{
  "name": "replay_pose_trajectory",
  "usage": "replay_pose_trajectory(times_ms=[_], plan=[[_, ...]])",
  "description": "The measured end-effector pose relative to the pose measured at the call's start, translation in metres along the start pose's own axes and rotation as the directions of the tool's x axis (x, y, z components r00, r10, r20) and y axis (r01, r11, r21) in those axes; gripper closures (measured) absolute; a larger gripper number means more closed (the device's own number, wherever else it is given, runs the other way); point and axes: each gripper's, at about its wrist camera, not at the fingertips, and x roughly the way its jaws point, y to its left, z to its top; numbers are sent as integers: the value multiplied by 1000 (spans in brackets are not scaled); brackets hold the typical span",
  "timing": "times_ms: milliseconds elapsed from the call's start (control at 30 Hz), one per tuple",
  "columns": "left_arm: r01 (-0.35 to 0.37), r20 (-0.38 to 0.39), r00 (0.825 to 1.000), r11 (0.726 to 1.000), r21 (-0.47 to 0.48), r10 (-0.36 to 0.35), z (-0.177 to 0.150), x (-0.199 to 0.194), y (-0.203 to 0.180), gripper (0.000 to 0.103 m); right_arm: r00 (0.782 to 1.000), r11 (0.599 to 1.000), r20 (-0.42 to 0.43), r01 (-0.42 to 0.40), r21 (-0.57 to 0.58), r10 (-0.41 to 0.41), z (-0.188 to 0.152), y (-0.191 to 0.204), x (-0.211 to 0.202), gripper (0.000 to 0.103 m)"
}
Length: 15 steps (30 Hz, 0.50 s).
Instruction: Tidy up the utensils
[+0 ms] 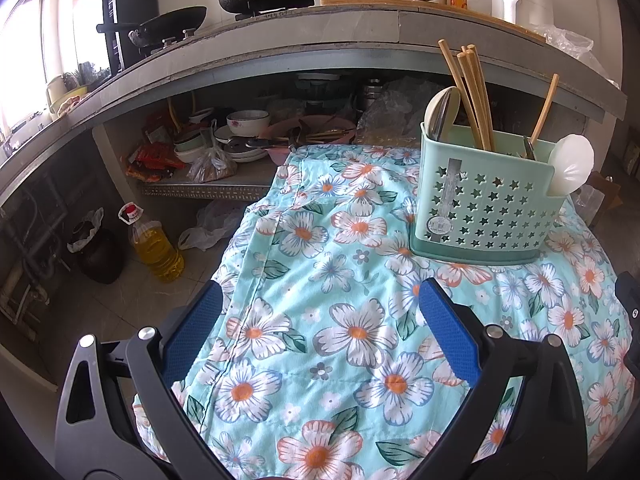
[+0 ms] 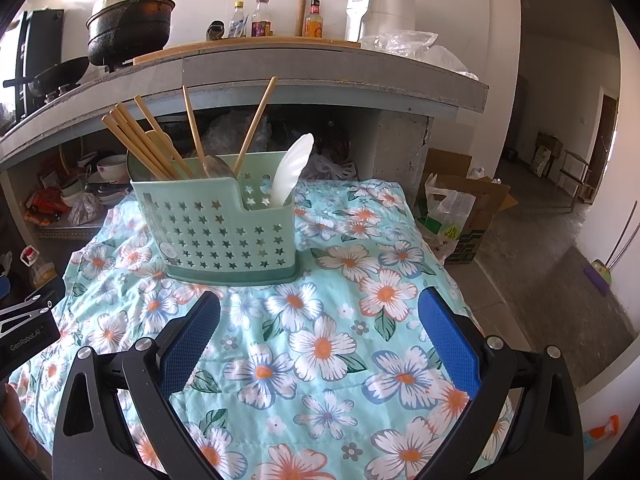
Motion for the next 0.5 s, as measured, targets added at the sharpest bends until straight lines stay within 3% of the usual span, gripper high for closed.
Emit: replay_pose_trajectory(times_ms=[500], plan=[[0, -1, 1000, 1000, 2, 0, 0, 1, 0, 8, 1000, 1000, 1, 1, 4, -1, -1, 0, -1, 7]])
